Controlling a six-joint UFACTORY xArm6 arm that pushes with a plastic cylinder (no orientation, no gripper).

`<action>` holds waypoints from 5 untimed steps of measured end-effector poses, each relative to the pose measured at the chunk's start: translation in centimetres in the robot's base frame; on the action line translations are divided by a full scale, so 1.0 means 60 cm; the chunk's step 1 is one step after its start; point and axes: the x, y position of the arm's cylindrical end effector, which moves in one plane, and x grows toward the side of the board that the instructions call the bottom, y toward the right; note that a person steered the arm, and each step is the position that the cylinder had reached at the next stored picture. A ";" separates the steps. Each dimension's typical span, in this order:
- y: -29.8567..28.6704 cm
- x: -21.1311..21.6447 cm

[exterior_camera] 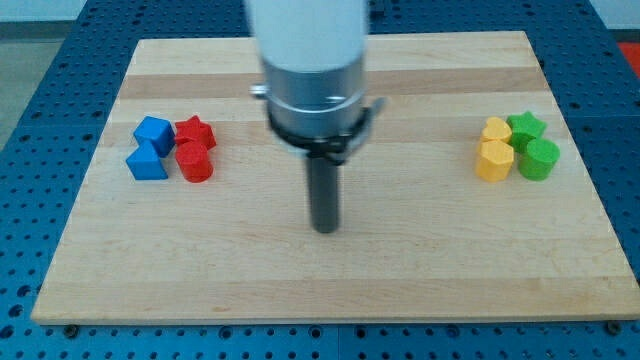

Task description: Move the arm to the right of the green circle

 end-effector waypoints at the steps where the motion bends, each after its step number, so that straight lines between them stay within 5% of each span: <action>1: 0.103 0.000; 5: 0.424 -0.027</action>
